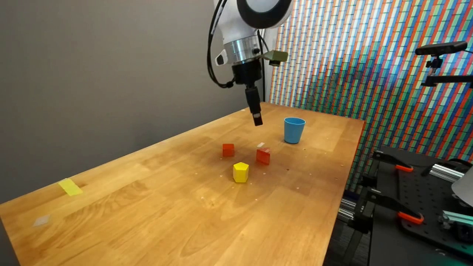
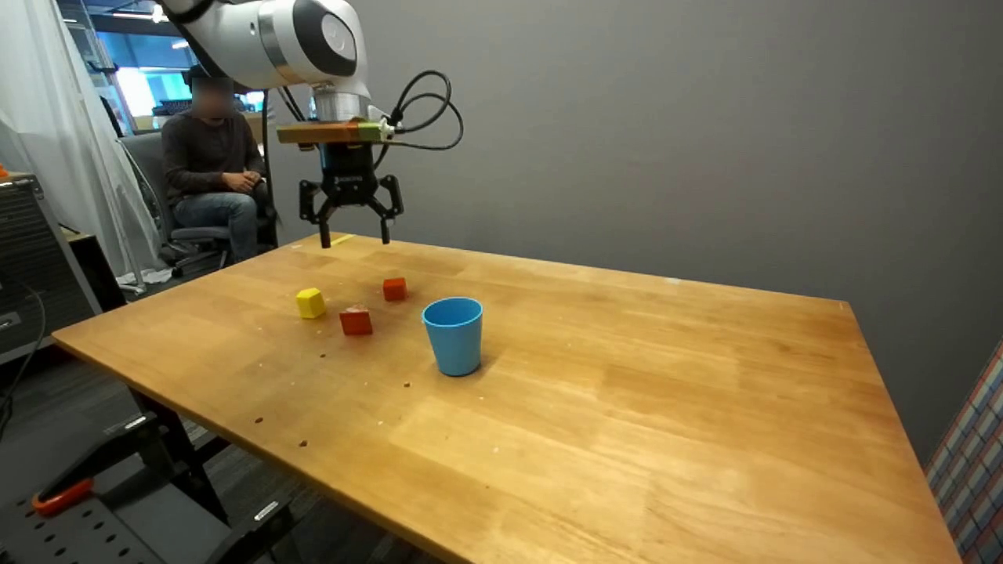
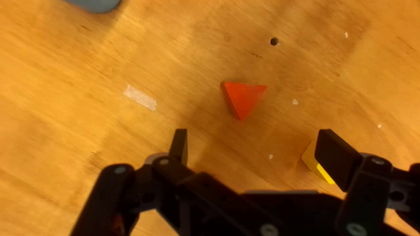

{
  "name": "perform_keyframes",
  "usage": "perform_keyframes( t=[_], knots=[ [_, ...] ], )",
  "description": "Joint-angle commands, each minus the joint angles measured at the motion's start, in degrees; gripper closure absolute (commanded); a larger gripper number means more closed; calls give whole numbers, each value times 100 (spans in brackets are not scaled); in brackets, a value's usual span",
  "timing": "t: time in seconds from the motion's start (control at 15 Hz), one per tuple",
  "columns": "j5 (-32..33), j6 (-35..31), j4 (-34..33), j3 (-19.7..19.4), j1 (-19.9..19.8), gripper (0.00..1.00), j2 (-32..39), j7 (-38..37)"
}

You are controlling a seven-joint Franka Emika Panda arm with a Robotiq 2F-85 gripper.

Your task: Put the yellow block in the cup

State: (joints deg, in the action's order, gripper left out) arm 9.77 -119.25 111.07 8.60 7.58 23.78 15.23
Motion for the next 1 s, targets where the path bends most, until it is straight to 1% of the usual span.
perform_keyframes(
  t=[0.0, 0.2, 0.4, 0.6, 0.73, 0.93],
  knots=[
    [-170, 514, -1122, 132, 39, 0, 1051, 402],
    [-410, 816, -1509, 336, 0, 0, 1539, 742],
    [-451, 976, -1611, 474, 106, 0, 1732, 823],
    [-307, 774, -1554, 538, 283, 0, 1824, 790],
    [-167, 550, -1500, 489, 467, 0, 1887, 663],
    [-71, 502, -1525, 483, 595, 0, 2011, 671]
  ],
)
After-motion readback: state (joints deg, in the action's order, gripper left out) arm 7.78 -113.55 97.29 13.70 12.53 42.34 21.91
